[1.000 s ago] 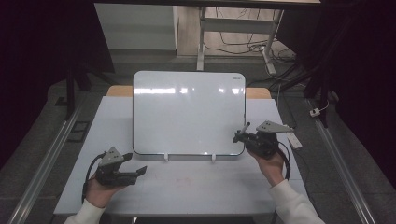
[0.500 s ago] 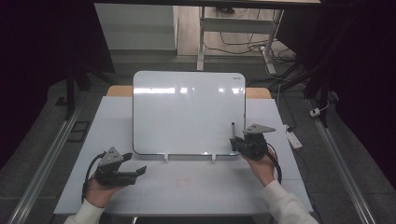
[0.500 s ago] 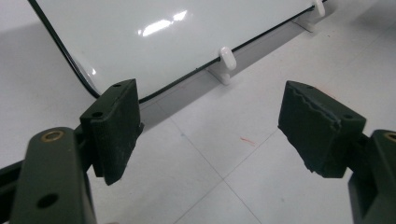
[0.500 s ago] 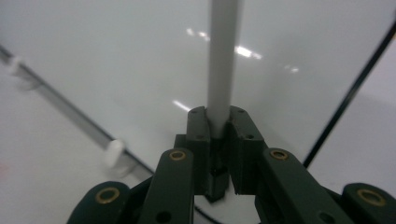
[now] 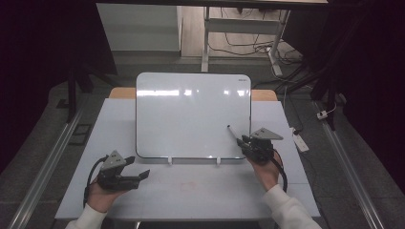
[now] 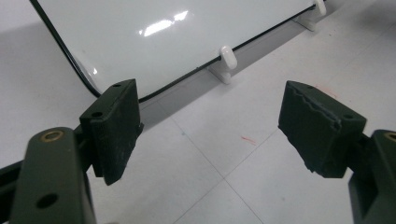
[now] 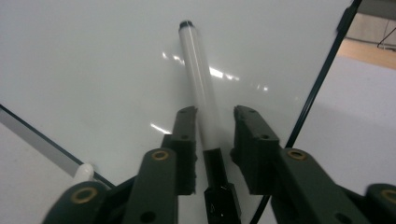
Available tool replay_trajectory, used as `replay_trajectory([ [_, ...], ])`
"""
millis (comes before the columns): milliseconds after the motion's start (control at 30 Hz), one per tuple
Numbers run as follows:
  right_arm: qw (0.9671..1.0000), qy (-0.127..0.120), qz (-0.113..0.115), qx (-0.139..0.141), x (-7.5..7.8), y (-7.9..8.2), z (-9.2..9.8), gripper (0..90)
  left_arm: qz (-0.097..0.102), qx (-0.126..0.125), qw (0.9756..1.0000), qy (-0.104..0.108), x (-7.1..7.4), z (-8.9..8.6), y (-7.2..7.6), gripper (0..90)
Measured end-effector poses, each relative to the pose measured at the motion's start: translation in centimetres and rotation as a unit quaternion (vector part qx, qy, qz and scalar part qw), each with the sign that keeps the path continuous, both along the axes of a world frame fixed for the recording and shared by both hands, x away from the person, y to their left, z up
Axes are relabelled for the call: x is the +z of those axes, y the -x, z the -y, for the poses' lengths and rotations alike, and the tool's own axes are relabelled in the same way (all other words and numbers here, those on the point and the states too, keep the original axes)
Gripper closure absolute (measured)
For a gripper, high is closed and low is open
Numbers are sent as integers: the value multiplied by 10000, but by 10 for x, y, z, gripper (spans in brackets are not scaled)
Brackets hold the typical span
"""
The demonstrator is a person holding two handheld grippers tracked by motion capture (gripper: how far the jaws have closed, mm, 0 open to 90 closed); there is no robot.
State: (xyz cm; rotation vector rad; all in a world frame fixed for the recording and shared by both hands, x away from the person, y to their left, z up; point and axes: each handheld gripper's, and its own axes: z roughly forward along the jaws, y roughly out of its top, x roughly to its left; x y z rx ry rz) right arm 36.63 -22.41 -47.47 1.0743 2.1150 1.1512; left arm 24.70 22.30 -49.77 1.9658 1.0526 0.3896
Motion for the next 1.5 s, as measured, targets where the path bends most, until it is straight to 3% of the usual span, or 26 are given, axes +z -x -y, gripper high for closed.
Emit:
replay_trajectory([
  [200,9994,-111,275,175,5,17,12,605,2,-6,10000,-6,0,0,0,214],
  [433,9984,-223,142,506,2,43,54,532,-3,4,10000,-4,0,-1,0,214],
  [600,9960,-234,114,855,-11,57,80,460,-44,16,10000,-17,-2,-1,-1,213],
  [733,9954,-262,92,913,-23,61,95,416,-142,2,9999,-35,-7,-1,-1,213],
  [900,9958,-69,64,909,-35,58,96,380,-253,5,9997,42,-13,-3,0,212],
  [1133,9937,51,234,1093,-30,57,86,331,-341,40,9993,145,-17,-6,-2,200],
  [1500,9930,-98,182,1160,-29,55,85,299,-340,30,9994,100,-19,-5,-3,177],
])
